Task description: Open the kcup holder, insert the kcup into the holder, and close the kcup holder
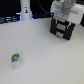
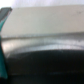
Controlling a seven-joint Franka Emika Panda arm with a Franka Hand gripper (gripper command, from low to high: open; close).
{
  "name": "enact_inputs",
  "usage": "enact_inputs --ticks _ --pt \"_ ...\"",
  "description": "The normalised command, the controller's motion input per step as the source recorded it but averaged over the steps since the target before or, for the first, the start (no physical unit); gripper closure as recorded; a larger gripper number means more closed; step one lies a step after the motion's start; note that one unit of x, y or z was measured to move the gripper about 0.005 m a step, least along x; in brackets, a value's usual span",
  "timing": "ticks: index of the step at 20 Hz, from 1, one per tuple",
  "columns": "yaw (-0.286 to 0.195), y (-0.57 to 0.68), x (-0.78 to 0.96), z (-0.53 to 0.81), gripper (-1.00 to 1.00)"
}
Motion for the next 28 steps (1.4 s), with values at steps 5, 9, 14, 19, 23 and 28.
enact_inputs --ticks 5,9,14,19,23,28 --pt "-0.052 -0.28 0.98 0.1 1.0" --pt "-0.049 -0.26 0.98 0.13 1.0" --pt "-0.055 -0.27 0.97 0.15 1.0" --pt "-0.064 -0.27 0.95 0.16 1.0" --pt "-0.067 -0.29 0.92 0.19 1.0" --pt "-0.067 -0.31 0.9 0.19 1.0"
